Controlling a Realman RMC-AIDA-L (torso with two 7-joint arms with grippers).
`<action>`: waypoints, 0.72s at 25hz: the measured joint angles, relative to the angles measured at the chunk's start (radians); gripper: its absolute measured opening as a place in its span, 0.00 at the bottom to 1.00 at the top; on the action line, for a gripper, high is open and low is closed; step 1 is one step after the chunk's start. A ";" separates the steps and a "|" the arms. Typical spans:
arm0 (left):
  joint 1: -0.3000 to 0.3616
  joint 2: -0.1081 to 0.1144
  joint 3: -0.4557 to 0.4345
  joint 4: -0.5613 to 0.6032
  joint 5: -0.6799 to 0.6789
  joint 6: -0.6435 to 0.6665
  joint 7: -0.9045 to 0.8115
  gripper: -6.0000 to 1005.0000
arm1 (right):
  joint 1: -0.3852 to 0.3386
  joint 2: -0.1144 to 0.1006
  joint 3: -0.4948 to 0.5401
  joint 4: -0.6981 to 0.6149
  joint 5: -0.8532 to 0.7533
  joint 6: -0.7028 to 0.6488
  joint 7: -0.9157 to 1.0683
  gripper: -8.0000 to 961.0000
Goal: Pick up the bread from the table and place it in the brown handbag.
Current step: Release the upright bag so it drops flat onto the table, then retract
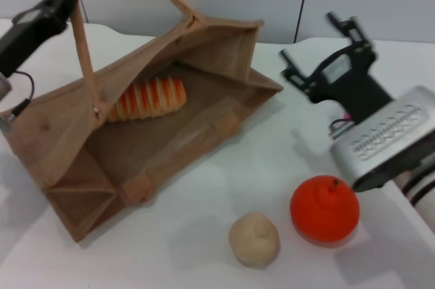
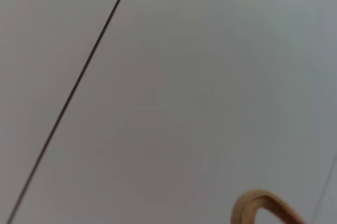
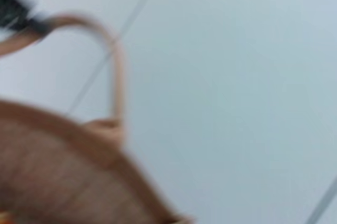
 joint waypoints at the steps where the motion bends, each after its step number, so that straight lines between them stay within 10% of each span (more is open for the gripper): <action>1: -0.002 0.000 0.000 0.019 -0.005 -0.028 0.034 0.12 | -0.001 0.001 -0.005 0.025 0.000 0.052 0.038 0.92; 18: 0.008 -0.010 0.001 0.285 -0.230 -0.259 0.635 0.42 | 0.034 0.003 -0.086 0.344 -0.006 0.555 0.437 0.92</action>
